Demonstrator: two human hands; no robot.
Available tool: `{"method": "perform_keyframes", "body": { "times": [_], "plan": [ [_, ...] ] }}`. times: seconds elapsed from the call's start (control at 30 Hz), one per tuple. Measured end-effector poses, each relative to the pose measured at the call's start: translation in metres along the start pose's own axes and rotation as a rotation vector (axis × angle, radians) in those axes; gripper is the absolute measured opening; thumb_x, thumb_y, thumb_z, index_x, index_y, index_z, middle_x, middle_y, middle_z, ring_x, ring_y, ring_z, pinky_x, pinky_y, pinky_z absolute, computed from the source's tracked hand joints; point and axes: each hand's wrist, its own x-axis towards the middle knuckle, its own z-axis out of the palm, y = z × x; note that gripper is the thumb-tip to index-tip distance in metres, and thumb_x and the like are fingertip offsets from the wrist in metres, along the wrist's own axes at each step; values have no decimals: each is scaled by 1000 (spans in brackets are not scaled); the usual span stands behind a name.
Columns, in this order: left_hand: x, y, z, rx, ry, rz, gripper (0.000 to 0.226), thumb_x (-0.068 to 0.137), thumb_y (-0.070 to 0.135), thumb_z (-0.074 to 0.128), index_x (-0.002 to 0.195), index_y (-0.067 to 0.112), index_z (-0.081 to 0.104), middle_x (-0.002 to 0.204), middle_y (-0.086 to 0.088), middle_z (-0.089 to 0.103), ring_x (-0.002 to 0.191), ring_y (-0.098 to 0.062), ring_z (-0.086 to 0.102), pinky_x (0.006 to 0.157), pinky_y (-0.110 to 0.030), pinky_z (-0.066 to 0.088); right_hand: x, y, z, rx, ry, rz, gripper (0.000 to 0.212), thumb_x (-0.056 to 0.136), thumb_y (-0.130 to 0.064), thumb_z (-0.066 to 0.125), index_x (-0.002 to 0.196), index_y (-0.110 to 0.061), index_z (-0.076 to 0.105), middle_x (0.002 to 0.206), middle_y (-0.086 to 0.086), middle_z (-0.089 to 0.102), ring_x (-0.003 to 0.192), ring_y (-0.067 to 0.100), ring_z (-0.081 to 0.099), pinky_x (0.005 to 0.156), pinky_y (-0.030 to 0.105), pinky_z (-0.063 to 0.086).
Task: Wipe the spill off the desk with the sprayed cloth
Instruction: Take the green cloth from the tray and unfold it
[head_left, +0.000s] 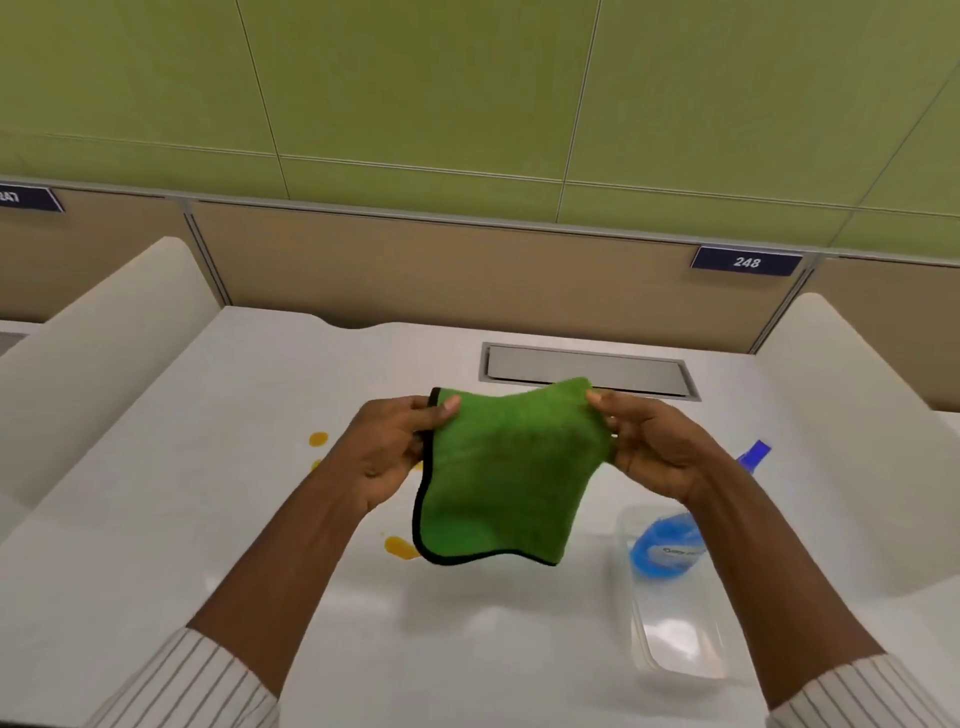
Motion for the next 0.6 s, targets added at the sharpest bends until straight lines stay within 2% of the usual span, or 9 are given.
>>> {"method": "perform_keyframes", "body": {
  "times": [0.03, 0.1, 0.17, 0.3, 0.37, 0.43, 0.47, 0.53, 0.6],
  "plan": [
    [0, -4, -1, 73, 6, -3, 43, 79, 14, 87, 113, -11, 78, 114, -25, 82, 104, -34, 81, 84, -33, 69, 0, 3, -2, -81, -9, 35, 43, 86, -15, 75, 129, -15, 72, 121, 13, 77, 108, 31, 73, 99, 50, 57],
    [-1, -15, 2, 246, 68, -33, 35, 83, 3, 88, 111, -15, 77, 112, -27, 81, 110, -41, 79, 82, -32, 68, 1, 14, -2, -217, -9, 128, 41, 91, -3, 72, 125, -25, 73, 121, 11, 78, 113, 36, 70, 99, 55, 54],
    [2, -21, 5, 287, 155, -31, 28, 86, -2, 86, 110, -13, 78, 109, -27, 81, 107, -41, 79, 79, -34, 66, 4, 20, 2, -233, 48, 123, 45, 89, 8, 71, 124, -22, 72, 118, 14, 78, 112, 36, 69, 93, 52, 56],
    [11, -9, 0, 308, 251, 86, 14, 86, 7, 89, 97, 0, 83, 89, -10, 83, 84, -22, 78, 72, -26, 59, 8, 9, -1, -191, 101, -53, 36, 85, 8, 76, 119, -1, 72, 112, 17, 80, 107, 32, 75, 83, 41, 61],
    [11, -6, -1, 365, 269, 134, 9, 85, 7, 90, 86, 6, 82, 71, 4, 81, 67, -5, 76, 60, -13, 56, 8, 6, -1, -227, 146, -138, 35, 82, 11, 77, 114, -2, 73, 102, 14, 82, 104, 33, 77, 76, 35, 63],
    [10, -8, -1, 396, 283, 187, 11, 84, 5, 91, 84, 9, 81, 65, 9, 79, 59, 3, 74, 54, -7, 52, 8, 10, 1, -297, 187, -229, 36, 78, 15, 79, 110, -3, 75, 96, 12, 82, 100, 35, 78, 75, 32, 65],
    [10, -10, -1, 388, 290, 218, 12, 83, 6, 92, 83, 12, 81, 67, 8, 80, 63, 1, 77, 56, -8, 53, 8, 13, 3, -316, 202, -267, 38, 77, 16, 79, 111, -1, 74, 97, 14, 82, 99, 35, 78, 80, 33, 66],
    [12, -11, -2, 394, 337, 290, 14, 81, 13, 95, 83, 18, 83, 81, 4, 83, 83, -9, 81, 68, -16, 58, 8, 17, 5, -316, 250, -316, 46, 75, 16, 81, 116, -2, 71, 96, 15, 82, 95, 32, 79, 91, 41, 64],
    [12, -12, -1, 463, 425, 372, 20, 78, 23, 99, 91, 21, 84, 106, 2, 80, 106, -14, 73, 82, -21, 53, 7, 17, 6, -346, 307, -353, 61, 75, 12, 84, 127, -12, 63, 89, 11, 80, 89, 24, 78, 88, 39, 61]
  ]
}}
